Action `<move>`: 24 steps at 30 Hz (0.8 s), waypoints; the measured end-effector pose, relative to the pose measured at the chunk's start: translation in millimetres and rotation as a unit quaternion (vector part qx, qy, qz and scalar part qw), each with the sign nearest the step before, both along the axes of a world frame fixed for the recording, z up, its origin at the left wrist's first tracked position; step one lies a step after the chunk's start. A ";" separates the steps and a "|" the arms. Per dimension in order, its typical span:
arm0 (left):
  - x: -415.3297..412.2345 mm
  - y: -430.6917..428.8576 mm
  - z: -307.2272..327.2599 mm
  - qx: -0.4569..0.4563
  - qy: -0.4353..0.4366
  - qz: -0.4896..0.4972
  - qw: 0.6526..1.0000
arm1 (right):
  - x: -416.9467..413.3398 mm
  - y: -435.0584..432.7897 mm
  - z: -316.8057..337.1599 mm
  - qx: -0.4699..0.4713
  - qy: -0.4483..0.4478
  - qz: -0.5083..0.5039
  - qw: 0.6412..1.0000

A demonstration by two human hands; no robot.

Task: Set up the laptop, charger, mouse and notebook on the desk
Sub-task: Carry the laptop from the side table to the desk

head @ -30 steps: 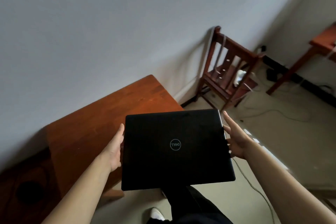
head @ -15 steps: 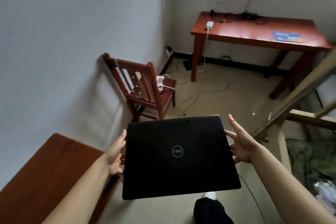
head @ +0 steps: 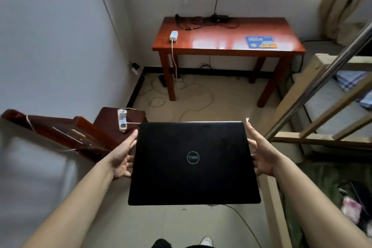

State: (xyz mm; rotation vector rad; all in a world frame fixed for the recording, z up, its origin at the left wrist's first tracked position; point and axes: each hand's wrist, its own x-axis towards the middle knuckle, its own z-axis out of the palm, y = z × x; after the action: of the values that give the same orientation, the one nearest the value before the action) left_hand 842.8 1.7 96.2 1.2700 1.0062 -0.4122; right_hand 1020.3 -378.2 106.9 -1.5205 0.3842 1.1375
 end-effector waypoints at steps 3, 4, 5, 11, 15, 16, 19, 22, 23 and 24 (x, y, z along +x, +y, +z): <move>59.2 6.3 0.5 0.014 0.009 -0.004 1.000 | 50.3 7.6 -1.3 -0.012 0.004 -0.018 1.000; 79.9 10.2 -2.7 0.017 0.013 -0.006 1.000 | 67.3 12.2 -2.6 -0.012 0.010 -0.025 1.000; 98.7 14.3 -5.5 0.020 0.015 -0.006 1.000 | 83.2 17.3 -4.4 -0.009 0.014 -0.033 0.999; 239.2 59.0 -32.9 0.013 0.021 -0.031 0.999 | 203.3 55.4 -14.2 -0.025 -0.010 -0.056 0.998; 355.8 90.6 -32.7 0.024 0.018 -0.061 0.998 | 289.4 85.8 -12.7 -0.048 -0.022 -0.097 0.994; 388.1 98.9 -29.9 0.021 0.020 -0.072 0.997 | 314.2 92.2 -8.5 -0.051 -0.023 -0.105 0.993; 474.2 117.7 -19.6 0.019 0.010 -0.105 0.994 | 373.2 102.5 8.0 -0.036 -0.023 -0.133 0.990; 557.6 126.9 -10.4 0.035 0.005 -0.142 0.989 | 422.8 106.2 21.9 -0.047 -0.030 -0.161 0.985; 579.3 127.2 -9.2 0.033 0.002 -0.153 0.988 | 437.0 106.7 24.7 -0.050 -0.035 -0.163 0.985; 607.9 126.6 -7.2 0.027 -0.002 -0.165 0.986 | 459.2 105.9 27.1 -0.049 -0.037 -0.169 0.984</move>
State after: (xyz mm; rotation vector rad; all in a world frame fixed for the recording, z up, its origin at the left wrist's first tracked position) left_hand 1450.7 128.2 89.1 1.4923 0.8077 -0.6396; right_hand 1479.5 -272.4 134.0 -1.5078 0.6293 0.8027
